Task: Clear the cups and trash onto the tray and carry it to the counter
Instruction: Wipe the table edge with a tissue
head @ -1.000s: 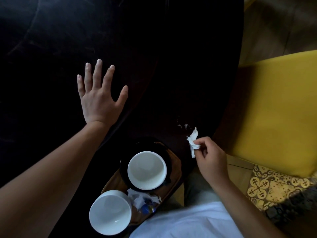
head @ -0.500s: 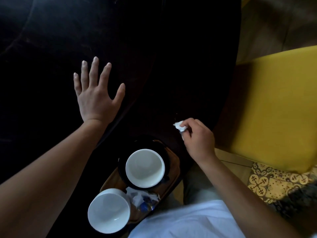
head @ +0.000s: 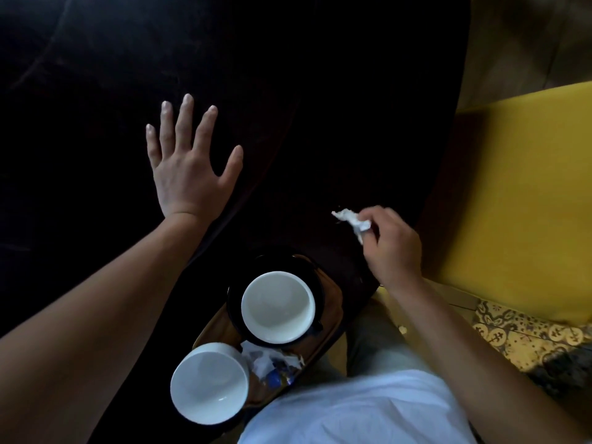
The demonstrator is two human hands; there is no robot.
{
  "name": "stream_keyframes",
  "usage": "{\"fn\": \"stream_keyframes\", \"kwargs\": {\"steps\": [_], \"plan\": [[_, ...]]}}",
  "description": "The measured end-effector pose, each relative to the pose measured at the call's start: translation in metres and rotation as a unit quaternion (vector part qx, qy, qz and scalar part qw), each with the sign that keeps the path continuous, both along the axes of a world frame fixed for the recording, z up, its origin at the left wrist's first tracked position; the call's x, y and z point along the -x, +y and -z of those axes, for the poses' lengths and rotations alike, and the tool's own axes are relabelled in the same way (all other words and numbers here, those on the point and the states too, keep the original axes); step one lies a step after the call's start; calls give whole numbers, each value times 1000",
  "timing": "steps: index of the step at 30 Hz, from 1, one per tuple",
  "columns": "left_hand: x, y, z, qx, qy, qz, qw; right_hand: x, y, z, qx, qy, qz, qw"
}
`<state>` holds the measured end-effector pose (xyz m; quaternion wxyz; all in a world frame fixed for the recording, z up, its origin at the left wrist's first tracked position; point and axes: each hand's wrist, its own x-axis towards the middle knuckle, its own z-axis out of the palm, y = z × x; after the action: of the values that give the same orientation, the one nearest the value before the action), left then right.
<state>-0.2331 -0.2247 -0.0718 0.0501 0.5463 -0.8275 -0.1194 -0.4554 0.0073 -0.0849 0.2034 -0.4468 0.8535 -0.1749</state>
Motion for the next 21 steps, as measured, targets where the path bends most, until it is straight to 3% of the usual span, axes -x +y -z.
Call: {"fn": "stream_keyframes", "kwargs": {"steps": [8,14,21], "plan": [[-2,0,1,6,-1,1,1000,63,-87,-7,107,-5,54,993],[-1,0,1,4,1,-1,1000,59,-87,1,9,22,-14,1000],[0,0,1,0,-1,-1,1000,-4,-15,-14,-39,-15,-147,988]]}}
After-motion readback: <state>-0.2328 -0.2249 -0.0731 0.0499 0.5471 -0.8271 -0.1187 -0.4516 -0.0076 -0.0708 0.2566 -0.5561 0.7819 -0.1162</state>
